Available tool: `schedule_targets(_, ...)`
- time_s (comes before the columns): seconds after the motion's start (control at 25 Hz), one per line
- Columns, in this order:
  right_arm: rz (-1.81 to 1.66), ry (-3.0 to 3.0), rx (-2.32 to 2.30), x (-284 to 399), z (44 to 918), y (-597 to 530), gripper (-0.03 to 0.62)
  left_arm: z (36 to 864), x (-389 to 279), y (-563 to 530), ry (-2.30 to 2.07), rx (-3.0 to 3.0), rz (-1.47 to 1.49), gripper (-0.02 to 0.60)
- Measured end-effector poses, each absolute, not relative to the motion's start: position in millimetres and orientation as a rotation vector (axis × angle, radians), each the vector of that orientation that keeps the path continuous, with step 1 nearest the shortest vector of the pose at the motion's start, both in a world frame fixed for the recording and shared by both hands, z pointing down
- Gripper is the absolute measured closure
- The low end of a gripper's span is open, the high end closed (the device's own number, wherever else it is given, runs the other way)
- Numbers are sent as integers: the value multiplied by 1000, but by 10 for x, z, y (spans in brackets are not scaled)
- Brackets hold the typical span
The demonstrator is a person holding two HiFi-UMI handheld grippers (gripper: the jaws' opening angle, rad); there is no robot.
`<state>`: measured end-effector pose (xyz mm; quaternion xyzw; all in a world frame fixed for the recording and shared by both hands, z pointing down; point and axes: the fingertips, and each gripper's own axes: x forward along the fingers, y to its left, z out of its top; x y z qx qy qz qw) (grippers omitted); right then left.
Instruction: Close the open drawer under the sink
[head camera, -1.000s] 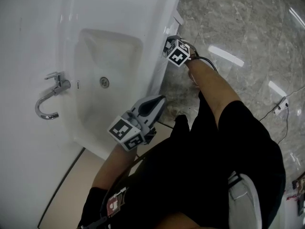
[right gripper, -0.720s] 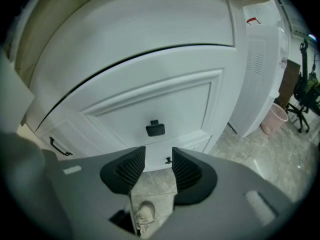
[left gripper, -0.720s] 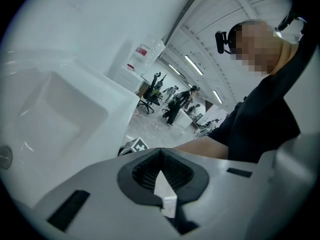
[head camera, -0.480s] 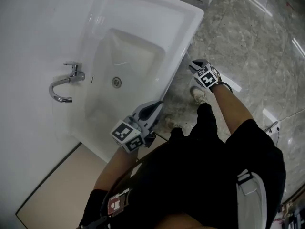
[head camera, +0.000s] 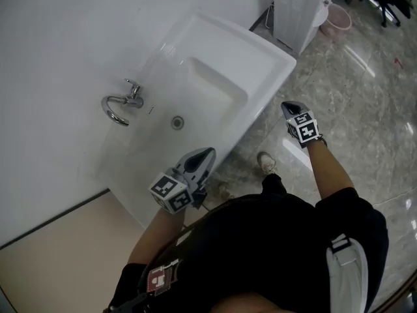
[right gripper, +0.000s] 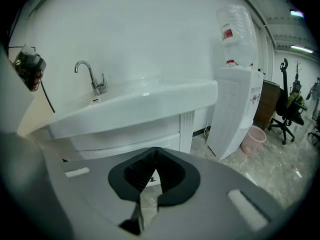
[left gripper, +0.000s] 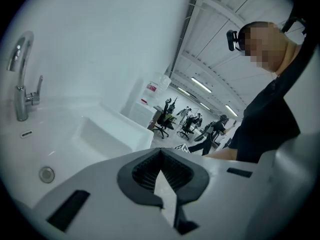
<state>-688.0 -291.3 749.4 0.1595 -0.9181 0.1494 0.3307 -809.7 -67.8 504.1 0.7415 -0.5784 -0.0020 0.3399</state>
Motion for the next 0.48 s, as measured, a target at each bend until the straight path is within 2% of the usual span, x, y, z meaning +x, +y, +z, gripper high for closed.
schedule_targets(0.48,244,-2528,390,-7396,6174,-3075,594,4479,-8812,156,-1805,1780,-158,591)
